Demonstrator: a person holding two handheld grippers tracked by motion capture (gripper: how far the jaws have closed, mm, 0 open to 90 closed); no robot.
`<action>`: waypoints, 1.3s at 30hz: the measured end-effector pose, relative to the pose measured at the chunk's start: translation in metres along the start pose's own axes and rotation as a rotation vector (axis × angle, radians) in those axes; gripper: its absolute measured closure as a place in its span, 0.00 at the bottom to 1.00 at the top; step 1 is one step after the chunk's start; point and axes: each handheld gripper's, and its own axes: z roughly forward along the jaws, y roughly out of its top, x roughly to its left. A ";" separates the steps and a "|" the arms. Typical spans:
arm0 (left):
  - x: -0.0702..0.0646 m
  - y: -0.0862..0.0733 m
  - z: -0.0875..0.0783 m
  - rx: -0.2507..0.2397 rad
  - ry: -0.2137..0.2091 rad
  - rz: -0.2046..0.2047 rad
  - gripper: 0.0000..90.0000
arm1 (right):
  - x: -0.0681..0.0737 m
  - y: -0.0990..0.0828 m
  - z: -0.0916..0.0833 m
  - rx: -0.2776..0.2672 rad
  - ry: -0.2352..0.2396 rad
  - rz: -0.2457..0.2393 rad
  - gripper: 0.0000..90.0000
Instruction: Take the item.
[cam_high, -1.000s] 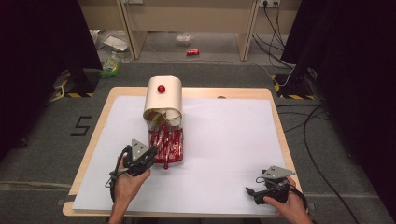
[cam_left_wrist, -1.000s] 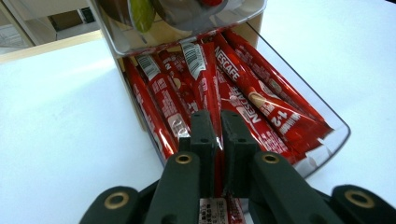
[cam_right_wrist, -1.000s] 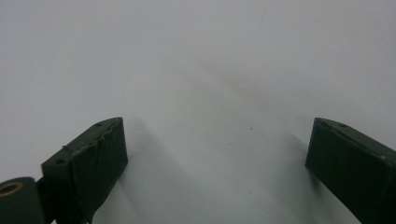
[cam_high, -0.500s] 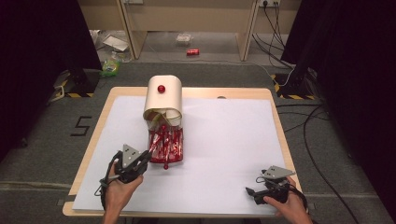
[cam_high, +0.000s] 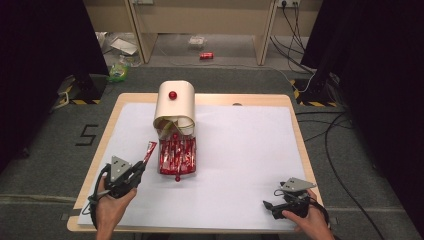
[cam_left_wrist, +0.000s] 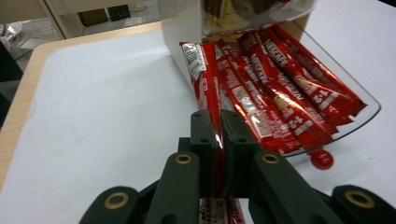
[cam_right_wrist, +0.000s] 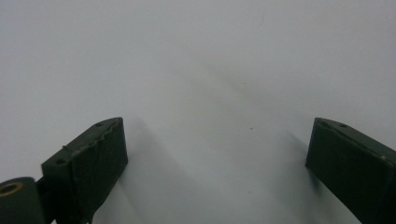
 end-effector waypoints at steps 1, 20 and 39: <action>0.002 -0.001 0.000 0.000 0.005 -0.004 0.93 | 0.000 0.000 0.000 0.000 0.000 -0.001 0.06; 0.048 -0.026 0.014 0.035 0.092 -0.102 0.93 | 0.000 0.000 0.000 0.000 0.000 -0.001 0.06; 0.059 -0.047 0.036 0.095 0.135 -0.116 0.93 | 0.000 0.000 0.000 0.000 0.000 0.000 0.06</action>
